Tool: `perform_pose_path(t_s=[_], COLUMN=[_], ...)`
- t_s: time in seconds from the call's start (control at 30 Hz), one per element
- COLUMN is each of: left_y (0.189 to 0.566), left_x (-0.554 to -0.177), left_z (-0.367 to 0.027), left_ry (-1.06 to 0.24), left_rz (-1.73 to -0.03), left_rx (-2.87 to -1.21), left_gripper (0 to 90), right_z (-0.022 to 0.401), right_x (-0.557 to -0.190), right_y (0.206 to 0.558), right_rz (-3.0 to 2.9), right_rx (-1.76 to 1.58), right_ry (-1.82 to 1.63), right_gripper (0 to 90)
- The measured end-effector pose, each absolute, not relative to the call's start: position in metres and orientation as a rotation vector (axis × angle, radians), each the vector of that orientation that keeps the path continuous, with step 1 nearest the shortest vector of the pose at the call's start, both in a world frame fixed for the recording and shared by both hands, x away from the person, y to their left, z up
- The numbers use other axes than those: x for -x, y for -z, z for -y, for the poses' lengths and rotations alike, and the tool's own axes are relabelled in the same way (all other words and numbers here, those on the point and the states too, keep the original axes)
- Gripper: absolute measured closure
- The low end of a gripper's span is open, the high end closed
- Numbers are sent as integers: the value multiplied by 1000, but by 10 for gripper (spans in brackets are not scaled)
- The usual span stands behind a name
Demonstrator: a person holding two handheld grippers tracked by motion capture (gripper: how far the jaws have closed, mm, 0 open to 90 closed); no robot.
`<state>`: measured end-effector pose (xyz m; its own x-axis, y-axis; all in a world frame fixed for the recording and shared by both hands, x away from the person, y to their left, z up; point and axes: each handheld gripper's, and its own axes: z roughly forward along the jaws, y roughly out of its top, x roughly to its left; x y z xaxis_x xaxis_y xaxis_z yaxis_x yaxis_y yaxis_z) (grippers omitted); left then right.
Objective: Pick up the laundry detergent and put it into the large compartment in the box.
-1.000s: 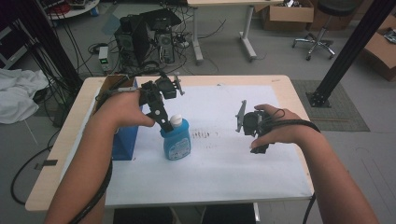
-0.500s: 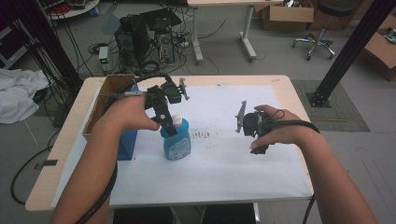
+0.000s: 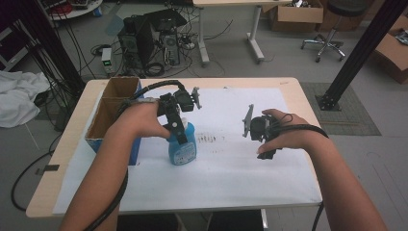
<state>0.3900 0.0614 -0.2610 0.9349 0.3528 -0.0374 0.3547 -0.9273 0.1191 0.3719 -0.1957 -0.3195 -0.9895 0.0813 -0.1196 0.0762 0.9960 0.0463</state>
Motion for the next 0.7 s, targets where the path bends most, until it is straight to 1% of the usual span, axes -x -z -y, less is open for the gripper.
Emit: perform_pose_path(t_s=[0.37,0.7], left_y=[273,285], left_x=[-393,-395], left_z=[-57,-52], left_ry=[34,18], left_rz=[-537,-529], left_rx=[-2978,-2997], left_gripper=[1,1], right_z=[194,195], right_x=[-371,-372], right_y=[321,321], right_rz=[-3020,-3012], right_rx=[-111,-130], right_ry=[-51,-70], right_gripper=[162,162])
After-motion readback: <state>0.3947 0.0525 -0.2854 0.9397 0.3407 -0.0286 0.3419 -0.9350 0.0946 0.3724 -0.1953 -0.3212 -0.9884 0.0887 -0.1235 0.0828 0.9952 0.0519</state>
